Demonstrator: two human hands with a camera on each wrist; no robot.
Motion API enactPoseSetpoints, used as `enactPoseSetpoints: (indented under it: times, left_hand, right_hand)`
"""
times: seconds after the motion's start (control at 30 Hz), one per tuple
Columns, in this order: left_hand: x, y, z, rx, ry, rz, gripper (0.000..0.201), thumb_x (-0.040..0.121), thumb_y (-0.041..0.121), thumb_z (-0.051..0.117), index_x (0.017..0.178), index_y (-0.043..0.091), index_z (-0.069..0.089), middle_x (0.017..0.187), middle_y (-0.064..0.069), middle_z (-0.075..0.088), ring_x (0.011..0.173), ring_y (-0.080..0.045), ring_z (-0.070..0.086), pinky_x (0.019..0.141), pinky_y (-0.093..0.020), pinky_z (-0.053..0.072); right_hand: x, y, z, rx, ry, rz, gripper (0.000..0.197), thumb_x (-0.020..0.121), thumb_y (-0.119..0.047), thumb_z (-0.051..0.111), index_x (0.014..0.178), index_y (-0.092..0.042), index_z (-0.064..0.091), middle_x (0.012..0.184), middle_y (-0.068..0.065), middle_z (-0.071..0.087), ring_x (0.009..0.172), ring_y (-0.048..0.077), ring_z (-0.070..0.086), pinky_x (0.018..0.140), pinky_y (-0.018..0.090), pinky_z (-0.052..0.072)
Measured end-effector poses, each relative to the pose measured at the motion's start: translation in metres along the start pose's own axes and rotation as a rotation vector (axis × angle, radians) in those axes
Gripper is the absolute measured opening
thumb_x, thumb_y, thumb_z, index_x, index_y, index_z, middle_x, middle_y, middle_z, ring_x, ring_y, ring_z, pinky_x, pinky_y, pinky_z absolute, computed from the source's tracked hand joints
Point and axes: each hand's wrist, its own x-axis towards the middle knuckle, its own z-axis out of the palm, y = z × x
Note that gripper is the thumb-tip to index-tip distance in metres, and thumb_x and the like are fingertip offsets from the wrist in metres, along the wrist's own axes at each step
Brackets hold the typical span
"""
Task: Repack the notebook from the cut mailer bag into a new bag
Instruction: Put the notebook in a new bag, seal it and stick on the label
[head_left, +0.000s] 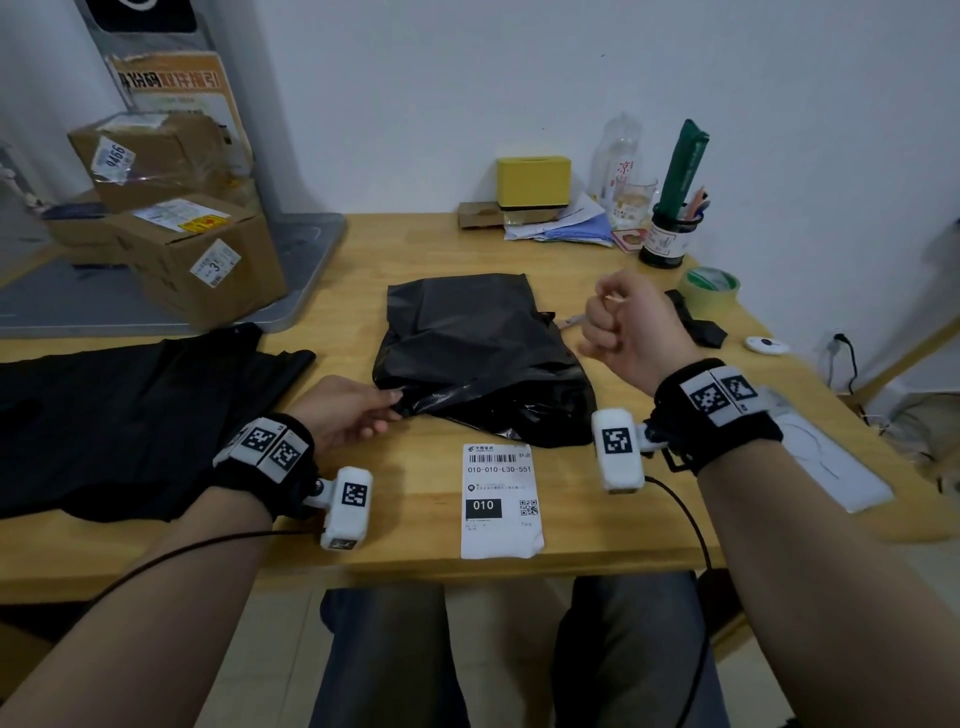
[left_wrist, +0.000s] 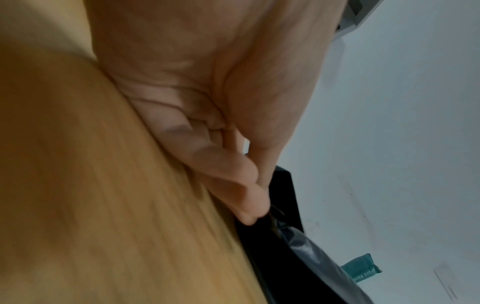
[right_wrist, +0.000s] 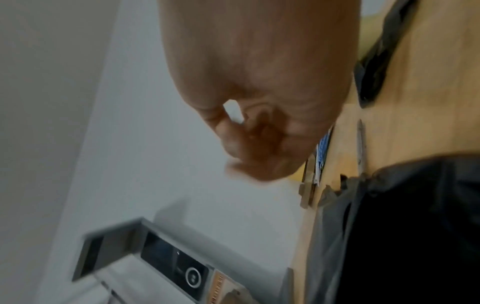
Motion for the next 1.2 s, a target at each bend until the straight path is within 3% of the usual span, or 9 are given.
enactPoseSetpoints:
  times: [0.07, 0.13, 0.37, 0.47, 0.63, 0.77, 0.9, 1.03, 1.2]
  left_hand:
    - [-0.001, 0.000, -0.001, 0.012, 0.003, -0.008, 0.027, 0.089, 0.023, 0.073, 0.101, -0.001, 0.072, 0.084, -0.011, 0.071, 0.055, -0.010, 0.057, 0.044, -0.014, 0.047]
    - [-0.003, 0.001, 0.000, 0.015, 0.000, -0.012, 0.026, 0.088, 0.024, 0.073, 0.100, 0.001, 0.072, 0.077, -0.008, 0.071, 0.054, -0.009, 0.058, 0.043, -0.014, 0.046]
    - [-0.008, 0.000, -0.001, -0.074, 0.002, 0.050, 0.023, 0.090, 0.016, 0.071, 0.092, 0.017, 0.049, 0.091, -0.009, 0.070, 0.059, -0.012, 0.070, 0.041, -0.019, 0.046]
    - [-0.009, 0.000, -0.003, -0.121, -0.019, 0.094, 0.026, 0.091, 0.012, 0.068, 0.087, 0.020, 0.045, 0.091, -0.007, 0.069, 0.062, -0.015, 0.070, 0.041, -0.020, 0.045]
    - [-0.013, 0.007, -0.002, -0.114, -0.005, 0.168, 0.018, 0.093, 0.009, 0.066, 0.084, 0.020, 0.055, 0.090, -0.005, 0.069, 0.065, -0.012, 0.071, 0.044, -0.019, 0.042]
    - [-0.017, 0.012, -0.005, -0.052, -0.032, 0.212, 0.023, 0.095, 0.011, 0.064, 0.109, 0.026, 0.073, 0.089, 0.002, 0.075, 0.067, -0.008, 0.069, 0.057, -0.025, 0.041]
    - [-0.017, 0.016, -0.009, -0.013, -0.062, 0.231, 0.020, 0.094, 0.015, 0.065, 0.110, 0.025, 0.072, 0.092, 0.003, 0.074, 0.068, -0.007, 0.068, 0.059, -0.028, 0.040]
    - [-0.013, 0.014, -0.014, -0.005, -0.045, 0.254, 0.013, 0.091, 0.014, 0.069, 0.094, 0.022, 0.059, 0.100, -0.008, 0.074, 0.077, -0.014, 0.071, 0.059, -0.028, 0.038]
    - [-0.013, 0.011, -0.020, 0.024, -0.099, 0.298, 0.036, 0.094, 0.015, 0.066, 0.125, 0.031, 0.056, 0.101, -0.006, 0.075, 0.081, -0.015, 0.070, 0.059, -0.030, 0.039]
  right_hand:
    - [-0.002, -0.004, -0.007, -0.306, 0.097, -0.011, 0.019, 0.093, -0.018, 0.044, 0.074, -0.019, 0.040, 0.057, 0.001, 0.029, 0.041, 0.014, 0.019, 0.039, 0.021, 0.020]
    - [-0.003, -0.010, -0.015, -0.549, 0.192, -0.027, 0.015, 0.092, -0.019, 0.044, 0.077, -0.019, 0.041, 0.059, 0.003, 0.035, 0.039, 0.014, 0.020, 0.040, 0.018, 0.016]
    - [-0.011, -0.025, -0.043, -1.164, 0.294, -0.008, 0.018, 0.094, -0.017, 0.058, 0.082, -0.006, 0.064, 0.084, 0.007, 0.077, 0.052, 0.017, 0.044, 0.051, 0.028, 0.038]
    - [-0.009, -0.030, -0.050, -1.339, 0.315, 0.027, 0.008, 0.093, -0.009, 0.062, 0.095, -0.006, 0.069, 0.096, 0.011, 0.076, 0.075, 0.025, 0.064, 0.075, 0.037, 0.056]
    - [-0.012, -0.026, -0.044, -1.277, 0.186, -0.052, 0.026, 0.087, 0.007, 0.051, 0.089, -0.012, 0.069, 0.080, 0.005, 0.070, 0.050, 0.021, 0.049, 0.053, 0.027, 0.045]
    - [-0.011, -0.017, -0.035, -1.233, -0.023, -0.014, 0.038, 0.083, 0.001, 0.047, 0.092, -0.023, 0.076, 0.063, 0.005, 0.065, 0.042, 0.014, 0.035, 0.040, 0.019, 0.026]
    - [0.003, -0.006, -0.038, -1.173, -0.262, 0.074, 0.036, 0.090, -0.013, 0.069, 0.115, -0.038, 0.073, 0.077, 0.001, 0.074, 0.044, 0.015, 0.026, 0.045, 0.025, 0.021]
    - [0.020, 0.006, -0.041, -1.247, -0.342, 0.138, 0.042, 0.083, -0.010, 0.073, 0.111, -0.042, 0.076, 0.078, 0.013, 0.050, 0.048, 0.019, 0.023, 0.044, 0.025, 0.020]
    - [0.027, 0.017, -0.045, -1.239, -0.358, 0.100, 0.047, 0.081, -0.004, 0.068, 0.108, -0.042, 0.076, 0.082, 0.008, 0.069, 0.047, 0.019, 0.029, 0.041, 0.023, 0.023]
